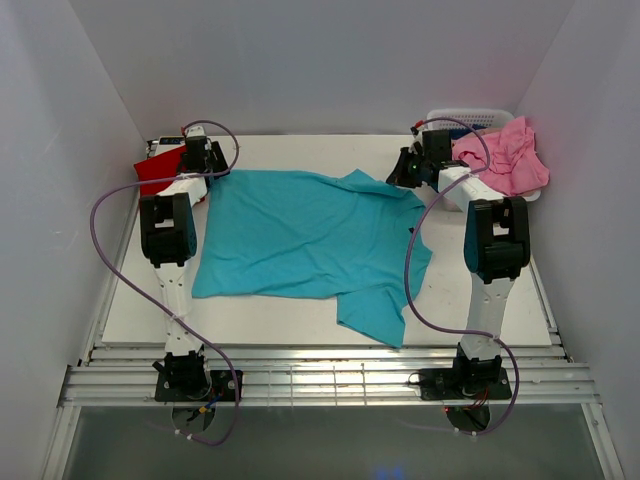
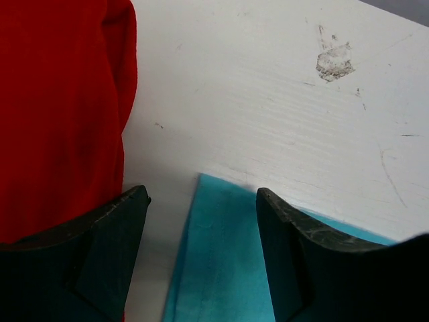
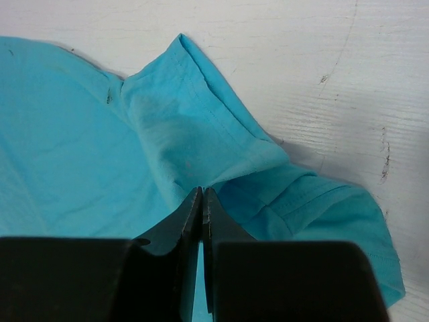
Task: Fold and stack the t-shirts
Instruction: Grap the side of the flattened tshirt furthest away from the robot with both arms
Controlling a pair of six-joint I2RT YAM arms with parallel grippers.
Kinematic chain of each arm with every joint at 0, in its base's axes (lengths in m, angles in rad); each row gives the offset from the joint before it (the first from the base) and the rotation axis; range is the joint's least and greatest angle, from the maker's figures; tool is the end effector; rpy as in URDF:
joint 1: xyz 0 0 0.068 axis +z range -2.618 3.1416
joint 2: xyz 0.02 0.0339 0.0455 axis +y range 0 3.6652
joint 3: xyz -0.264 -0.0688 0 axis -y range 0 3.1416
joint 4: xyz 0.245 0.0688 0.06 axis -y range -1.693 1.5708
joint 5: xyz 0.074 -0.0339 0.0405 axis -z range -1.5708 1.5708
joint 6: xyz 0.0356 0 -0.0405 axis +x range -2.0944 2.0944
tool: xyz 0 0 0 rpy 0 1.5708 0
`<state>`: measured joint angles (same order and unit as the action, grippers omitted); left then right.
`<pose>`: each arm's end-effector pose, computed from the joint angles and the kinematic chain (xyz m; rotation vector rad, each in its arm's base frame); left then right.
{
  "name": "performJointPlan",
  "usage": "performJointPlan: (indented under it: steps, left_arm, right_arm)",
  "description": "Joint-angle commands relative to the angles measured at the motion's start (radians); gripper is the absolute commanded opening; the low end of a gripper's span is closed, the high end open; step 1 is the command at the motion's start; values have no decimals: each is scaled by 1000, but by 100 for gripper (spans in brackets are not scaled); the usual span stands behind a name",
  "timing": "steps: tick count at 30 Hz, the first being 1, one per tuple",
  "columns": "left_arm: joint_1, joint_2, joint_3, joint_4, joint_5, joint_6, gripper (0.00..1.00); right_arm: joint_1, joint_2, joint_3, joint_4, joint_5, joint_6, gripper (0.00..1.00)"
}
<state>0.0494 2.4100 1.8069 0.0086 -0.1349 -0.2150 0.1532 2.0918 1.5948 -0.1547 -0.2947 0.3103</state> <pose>0.5419 0.0316 0.1391 -0.3612 2.1292 0.0505 0.4741 0.0837 0.2129 0.0118 2.2521 0.5798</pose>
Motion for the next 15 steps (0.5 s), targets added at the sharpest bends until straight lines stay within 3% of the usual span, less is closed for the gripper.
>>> performJointPlan:
  steps: [1, 4, 10, 15]
  left_arm:
    - [4, -43, 15, -35, -2, 6, 77]
    - [4, -58, 14, -56, -5, 0, 74]
    - [4, -74, -6, -71, 15, -7, 52]
    - [-3, -31, 40, -139, 34, 0, 50]
  right_arm:
    - [6, -18, -2, 21, -9, -8, 8]
    - [8, -29, -9, 23, -3, -7, 8]
    - [6, -36, -13, 26, -6, 0, 8]
    - [8, -44, -30, 32, -8, 6, 8]
